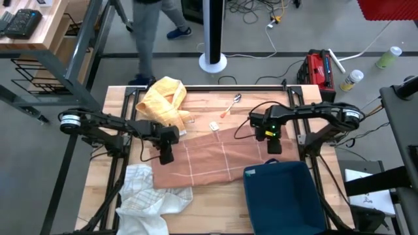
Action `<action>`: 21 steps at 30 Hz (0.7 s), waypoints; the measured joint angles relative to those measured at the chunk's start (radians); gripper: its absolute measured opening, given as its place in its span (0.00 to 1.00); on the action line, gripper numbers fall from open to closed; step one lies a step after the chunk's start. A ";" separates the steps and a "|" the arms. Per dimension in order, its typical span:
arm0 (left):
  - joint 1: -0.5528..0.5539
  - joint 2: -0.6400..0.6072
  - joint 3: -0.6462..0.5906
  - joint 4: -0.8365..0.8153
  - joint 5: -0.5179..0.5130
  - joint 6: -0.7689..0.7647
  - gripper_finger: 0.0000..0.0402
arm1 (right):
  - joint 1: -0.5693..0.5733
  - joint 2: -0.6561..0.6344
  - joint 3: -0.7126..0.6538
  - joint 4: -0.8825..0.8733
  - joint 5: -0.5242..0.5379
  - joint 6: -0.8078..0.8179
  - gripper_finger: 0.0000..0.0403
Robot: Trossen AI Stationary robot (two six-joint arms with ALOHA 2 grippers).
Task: Fold towel
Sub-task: Fold the brown towel
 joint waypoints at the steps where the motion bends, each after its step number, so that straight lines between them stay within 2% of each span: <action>1: 0.000 0.000 -0.001 0.002 -0.001 -0.007 0.13 | 0.000 0.016 0.000 0.000 -0.017 -0.004 0.22; 7: 0.001 0.000 -0.002 0.021 -0.005 -0.025 0.06 | -0.007 0.134 0.007 0.002 -0.043 -0.024 0.12; 11: 0.003 0.000 -0.003 0.025 -0.008 -0.020 0.02 | -0.029 0.168 0.022 -0.022 -0.043 -0.051 0.03; 21: 0.026 -0.001 -0.005 0.037 -0.078 0.010 0.01 | -0.140 0.061 0.072 -0.027 -0.034 -0.067 0.02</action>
